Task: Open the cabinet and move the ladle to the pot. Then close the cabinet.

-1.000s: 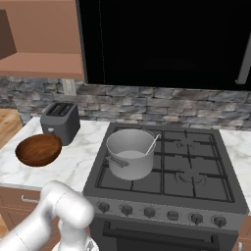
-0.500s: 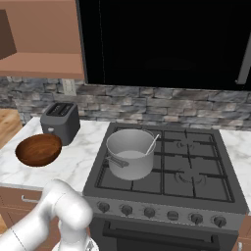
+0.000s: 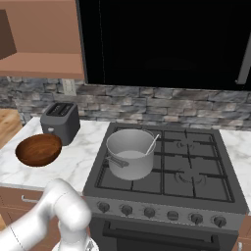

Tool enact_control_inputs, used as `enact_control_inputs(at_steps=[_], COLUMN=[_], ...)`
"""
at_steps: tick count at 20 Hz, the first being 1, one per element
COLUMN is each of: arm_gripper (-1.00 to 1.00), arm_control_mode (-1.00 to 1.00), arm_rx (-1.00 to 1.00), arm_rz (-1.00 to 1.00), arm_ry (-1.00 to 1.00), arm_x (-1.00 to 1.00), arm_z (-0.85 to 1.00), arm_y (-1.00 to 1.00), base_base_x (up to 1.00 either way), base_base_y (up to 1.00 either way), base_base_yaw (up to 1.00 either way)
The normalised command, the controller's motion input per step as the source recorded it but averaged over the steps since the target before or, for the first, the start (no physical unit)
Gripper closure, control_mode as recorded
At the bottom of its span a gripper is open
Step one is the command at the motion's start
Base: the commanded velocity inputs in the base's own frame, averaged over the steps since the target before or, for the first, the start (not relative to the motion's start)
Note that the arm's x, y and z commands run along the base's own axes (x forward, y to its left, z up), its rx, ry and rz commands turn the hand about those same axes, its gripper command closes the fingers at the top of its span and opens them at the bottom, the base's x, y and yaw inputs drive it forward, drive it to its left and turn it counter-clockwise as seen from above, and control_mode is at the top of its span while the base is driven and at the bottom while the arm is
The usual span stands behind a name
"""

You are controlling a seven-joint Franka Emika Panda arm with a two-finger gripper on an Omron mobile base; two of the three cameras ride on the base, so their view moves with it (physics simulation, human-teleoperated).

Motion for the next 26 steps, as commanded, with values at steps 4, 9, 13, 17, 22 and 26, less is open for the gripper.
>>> enact_control_inputs(at_steps=[4, 9, 13, 17, 22, 26], arm_gripper=[-1.0, -1.0, -1.0, -1.0, -1.0, -1.0], arm_control_mode=[-1.0, -1.0, -1.0, -1.0, -1.0, -1.0], arm_rx=[0.17, 0.2, 0.23, 0.24, 0.25, 0.24], arm_rz=[0.0, 0.01, 0.04, 0.08, 0.12, 0.16], arm_ry=[-0.23, -0.27, -0.3, -0.31, -0.31, -0.3], arm_x=[-0.28, -0.33, -0.39, -0.4, -0.36, -0.21], arm_z=[0.4, 0.17, 0.02, 0.0, 0.0, 0.0], arm_y=[-0.04, -0.25, -0.41, -0.47, -0.53, -0.64], base_base_x=[0.0, 0.0, 0.0, 0.0, 0.0, 0.0], base_base_y=[0.0, 0.0, 0.0, 0.0, 0.0, 0.0], base_base_yaw=[0.0, 0.0, 0.0, 0.0, 0.0, 0.0])
